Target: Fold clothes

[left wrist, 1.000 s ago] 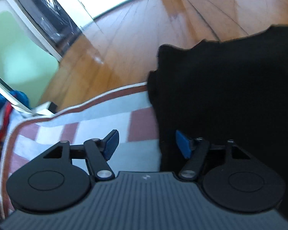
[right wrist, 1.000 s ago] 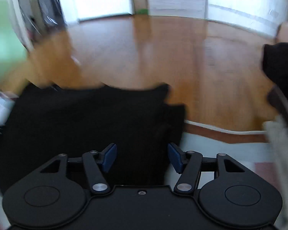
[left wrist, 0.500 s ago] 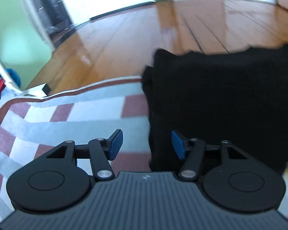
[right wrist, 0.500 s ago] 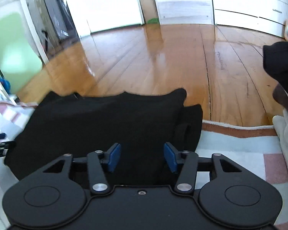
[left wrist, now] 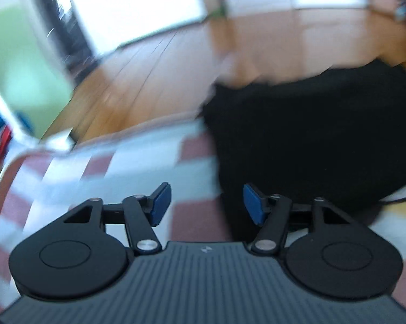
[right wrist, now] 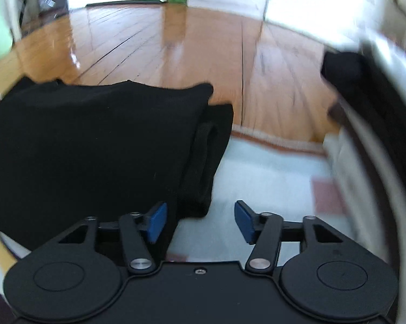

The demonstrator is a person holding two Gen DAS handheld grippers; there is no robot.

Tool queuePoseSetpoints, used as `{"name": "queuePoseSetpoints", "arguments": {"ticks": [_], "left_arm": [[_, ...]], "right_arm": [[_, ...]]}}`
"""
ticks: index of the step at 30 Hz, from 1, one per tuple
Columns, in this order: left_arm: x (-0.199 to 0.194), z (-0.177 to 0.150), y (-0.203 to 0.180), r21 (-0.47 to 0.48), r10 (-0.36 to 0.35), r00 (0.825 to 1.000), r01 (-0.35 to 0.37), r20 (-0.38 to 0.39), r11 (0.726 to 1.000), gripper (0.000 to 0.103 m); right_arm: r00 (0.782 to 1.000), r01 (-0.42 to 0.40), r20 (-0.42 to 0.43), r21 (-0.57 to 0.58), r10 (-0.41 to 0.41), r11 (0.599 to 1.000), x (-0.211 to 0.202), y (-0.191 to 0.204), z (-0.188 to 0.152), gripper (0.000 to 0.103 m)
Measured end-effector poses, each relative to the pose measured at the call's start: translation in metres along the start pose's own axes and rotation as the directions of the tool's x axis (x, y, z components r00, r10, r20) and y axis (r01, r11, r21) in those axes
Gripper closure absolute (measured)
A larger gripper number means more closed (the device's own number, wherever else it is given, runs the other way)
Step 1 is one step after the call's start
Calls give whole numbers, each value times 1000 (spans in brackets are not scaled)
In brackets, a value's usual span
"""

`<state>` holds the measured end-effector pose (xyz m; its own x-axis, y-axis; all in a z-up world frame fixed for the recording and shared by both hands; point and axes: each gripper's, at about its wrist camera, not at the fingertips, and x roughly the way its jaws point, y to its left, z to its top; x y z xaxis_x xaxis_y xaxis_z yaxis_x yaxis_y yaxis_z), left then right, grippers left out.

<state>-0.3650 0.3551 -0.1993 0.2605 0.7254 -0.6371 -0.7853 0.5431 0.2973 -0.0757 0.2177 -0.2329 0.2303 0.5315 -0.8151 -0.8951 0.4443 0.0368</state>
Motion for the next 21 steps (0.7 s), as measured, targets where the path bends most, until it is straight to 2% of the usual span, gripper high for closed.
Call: {"name": "queuePoseSetpoints", "arguments": {"ticks": [2,3,5,9,12,15,16,17,18,20,21], "left_arm": [[-10,9,-20,75,-53,998,50,39,996,39],[-10,14,-31,103,-84,996,79,42,991,38],[-11,22,-52,148,-145,989,137,42,979,38],[-6,35,-88,174,-225,974,218,20,960,38],[-4,42,-110,197,-284,959,274,21,941,35],[-8,47,-131,257,-306,952,289,27,922,35],[-10,49,-138,277,-313,949,293,28,915,34],[-10,51,-145,290,-327,945,306,28,907,33],[-10,53,-151,300,-346,938,323,25,898,31],[-8,57,-163,318,-383,924,357,20,878,24],[-8,60,-169,328,-401,916,374,17,868,19]], "right_arm": [[990,-127,-47,161,136,979,-4,-22,-6,41],[970,-210,-64,266,234,941,-3,-34,-10,41],[914,-328,-79,432,398,840,-1,-50,-22,41],[871,-373,-77,537,485,756,-10,-53,-48,36],[879,-353,-87,542,469,762,-11,-51,-54,35],[878,-360,-62,568,474,741,-7,-54,-52,35],[879,-371,-45,559,474,741,-3,-54,-49,45],[880,-384,-34,537,474,751,7,-55,-45,87],[882,-391,-29,514,471,763,13,-53,-41,91],[879,-422,22,497,476,758,18,-56,-33,91],[870,-455,61,483,490,748,14,-54,-29,91]]}}
